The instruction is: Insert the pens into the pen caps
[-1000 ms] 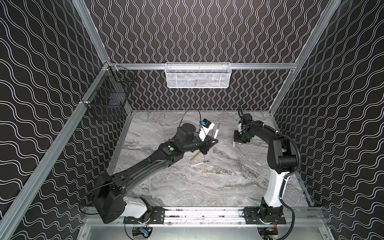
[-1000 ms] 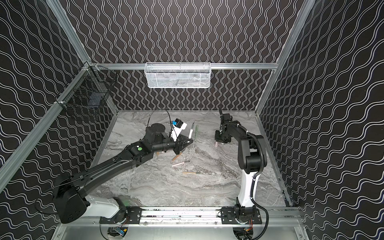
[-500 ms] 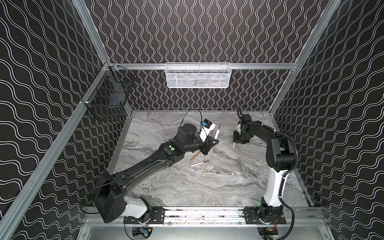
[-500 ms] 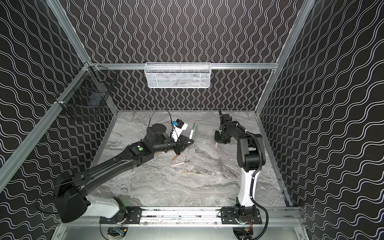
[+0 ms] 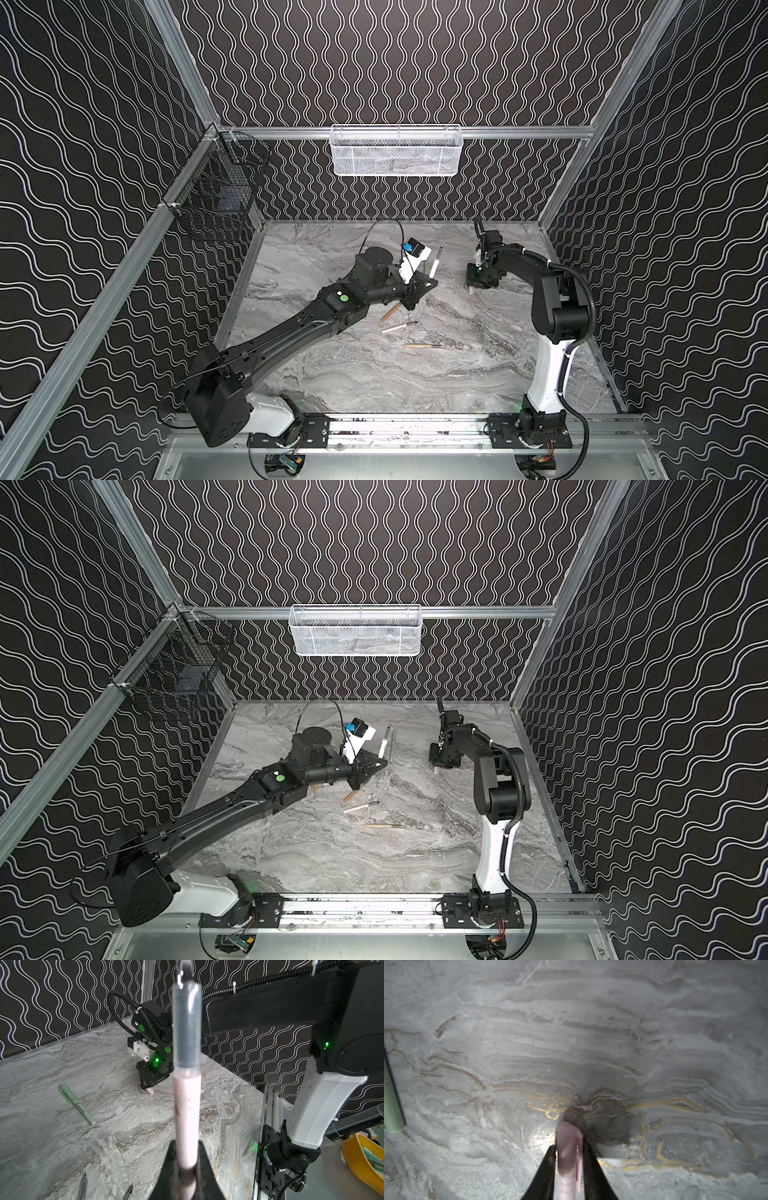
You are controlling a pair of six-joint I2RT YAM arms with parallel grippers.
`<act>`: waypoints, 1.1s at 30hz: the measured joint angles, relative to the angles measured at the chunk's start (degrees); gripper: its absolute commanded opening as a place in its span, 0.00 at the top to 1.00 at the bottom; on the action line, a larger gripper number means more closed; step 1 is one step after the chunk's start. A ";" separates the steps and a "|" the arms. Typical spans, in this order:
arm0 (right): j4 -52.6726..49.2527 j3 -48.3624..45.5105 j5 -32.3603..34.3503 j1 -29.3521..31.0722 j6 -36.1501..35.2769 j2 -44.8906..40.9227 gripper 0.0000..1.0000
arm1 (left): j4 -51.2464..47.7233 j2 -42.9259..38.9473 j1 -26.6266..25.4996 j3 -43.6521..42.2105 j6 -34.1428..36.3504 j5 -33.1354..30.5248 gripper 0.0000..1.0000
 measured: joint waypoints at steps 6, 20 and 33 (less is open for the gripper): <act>0.09 -0.48 -0.24 0.09 0.24 -0.98 0.65 | 0.00 0.00 -0.02 0.00 0.02 0.13 1.00; 1.01 -3.23 -0.52 -1.73 0.87 -3.69 0.70 | -0.04 0.07 -0.33 0.02 0.04 0.17 1.00; 1.03 -2.45 -1.84 -1.75 0.85 -2.32 0.71 | -0.46 0.35 -0.66 0.11 0.07 0.17 1.00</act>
